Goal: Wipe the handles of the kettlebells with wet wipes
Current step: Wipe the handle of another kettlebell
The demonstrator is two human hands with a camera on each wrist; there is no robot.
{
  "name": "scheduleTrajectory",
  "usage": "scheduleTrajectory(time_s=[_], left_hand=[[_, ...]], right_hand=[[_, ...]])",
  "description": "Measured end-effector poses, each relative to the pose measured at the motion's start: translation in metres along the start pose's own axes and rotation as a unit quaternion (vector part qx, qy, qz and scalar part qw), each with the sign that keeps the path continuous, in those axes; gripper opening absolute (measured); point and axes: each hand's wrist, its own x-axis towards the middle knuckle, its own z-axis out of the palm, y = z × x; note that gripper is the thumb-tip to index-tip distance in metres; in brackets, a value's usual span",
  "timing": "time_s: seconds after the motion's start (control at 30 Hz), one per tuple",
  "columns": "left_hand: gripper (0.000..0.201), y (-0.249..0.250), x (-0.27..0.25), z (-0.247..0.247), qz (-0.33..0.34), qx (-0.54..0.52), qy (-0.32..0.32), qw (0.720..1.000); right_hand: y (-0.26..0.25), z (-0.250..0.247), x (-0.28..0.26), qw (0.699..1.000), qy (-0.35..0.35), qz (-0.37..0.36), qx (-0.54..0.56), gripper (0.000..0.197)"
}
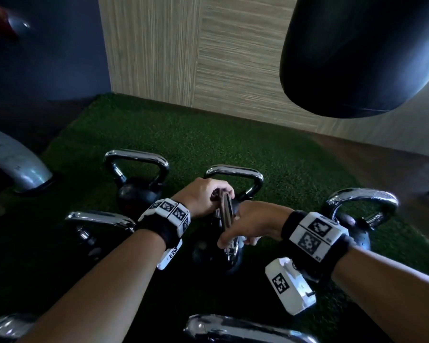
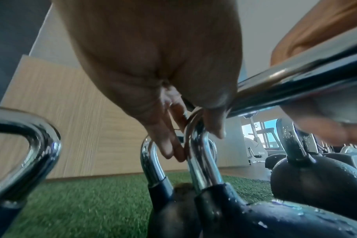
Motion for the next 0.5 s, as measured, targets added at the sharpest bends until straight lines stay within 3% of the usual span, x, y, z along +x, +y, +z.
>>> scheduleTrajectory(time_s=[0.2, 0.27, 0.37, 0.5], left_hand=[[0.028, 0.012, -0.027, -0.002, -0.077, 0.085, 0.09, 0.989], [0.026, 0.018, -0.037, -0.005, -0.107, 0.108, 0.091, 0.984], [0.012, 0.028, -0.051, -0.008, -0.147, 0.118, 0.077, 0.979], [0.015, 0.042, -0.067, -0.006, -0.166, 0.103, 0.037, 0.98]], right_hand=[[0.006, -0.025, -0.009, 0.991, 0.013, -0.003, -0.13, 0.042], [0.007, -0.029, -0.013, 0.98, 0.036, -0.003, -0.195, 0.029], [0.019, -0.029, -0.014, 0.953, 0.098, -0.023, -0.286, 0.026], [0.051, -0.032, -0.012, 0.949, 0.158, -0.04, -0.27, 0.012]])
